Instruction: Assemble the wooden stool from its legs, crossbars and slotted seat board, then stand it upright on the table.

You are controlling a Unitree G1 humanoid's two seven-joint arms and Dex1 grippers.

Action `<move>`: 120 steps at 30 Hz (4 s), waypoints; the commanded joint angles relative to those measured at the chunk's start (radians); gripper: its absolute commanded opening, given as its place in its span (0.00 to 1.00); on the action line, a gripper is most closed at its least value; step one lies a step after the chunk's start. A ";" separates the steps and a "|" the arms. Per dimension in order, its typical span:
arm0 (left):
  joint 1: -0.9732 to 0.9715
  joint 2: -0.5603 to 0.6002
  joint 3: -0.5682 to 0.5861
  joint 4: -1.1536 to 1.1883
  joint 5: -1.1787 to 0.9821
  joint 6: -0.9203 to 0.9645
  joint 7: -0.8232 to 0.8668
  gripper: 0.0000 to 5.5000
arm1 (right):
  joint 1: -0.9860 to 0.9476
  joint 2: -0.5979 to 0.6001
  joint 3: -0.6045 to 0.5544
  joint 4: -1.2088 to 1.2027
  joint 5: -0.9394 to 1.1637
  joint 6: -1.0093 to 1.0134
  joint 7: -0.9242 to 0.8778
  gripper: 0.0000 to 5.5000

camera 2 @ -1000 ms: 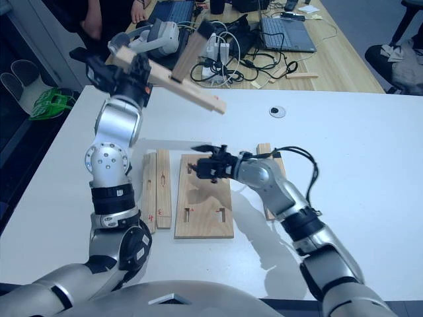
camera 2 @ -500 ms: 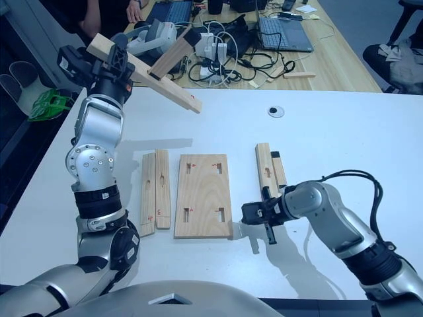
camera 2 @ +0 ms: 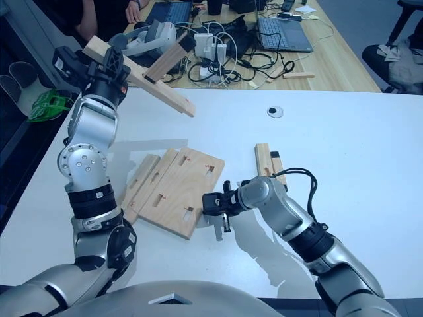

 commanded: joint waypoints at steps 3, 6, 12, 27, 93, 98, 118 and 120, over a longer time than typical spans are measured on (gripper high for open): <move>0.058 0.175 -0.015 -0.080 -0.008 0.113 -0.184 0.19 | 0.020 0.038 -0.025 0.063 -0.016 -0.009 -0.102 0.00; 0.099 0.294 0.027 -0.125 -0.067 0.204 -0.299 0.19 | 0.062 0.013 -0.094 0.064 0.014 -0.012 -0.144 0.00; 0.186 0.412 0.150 -0.165 -0.284 0.451 -0.301 0.19 | 0.165 -0.067 -0.278 0.139 0.032 -0.074 -0.279 0.00; 0.309 0.574 0.145 -0.242 -0.379 0.587 -0.357 0.19 | 0.207 -0.004 -0.385 0.158 0.150 -0.026 -0.339 0.00; 0.368 -0.110 -0.363 0.215 0.613 -0.316 -0.339 0.18 | 0.042 0.069 -0.459 0.388 0.162 -0.197 -0.415 0.00; 0.383 -0.110 -0.383 0.162 0.632 -0.371 -0.362 0.18 | 0.043 0.066 -0.462 0.383 0.165 -0.182 -0.409 0.00; 0.159 0.270 -0.023 -0.331 0.610 -0.196 -0.480 0.45 | 0.095 0.086 -0.505 0.324 0.193 -0.112 -0.437 0.00; 0.223 0.341 0.076 -0.203 0.575 -0.141 -0.522 0.45 | 0.107 0.088 -0.512 0.303 0.203 -0.091 -0.442 0.00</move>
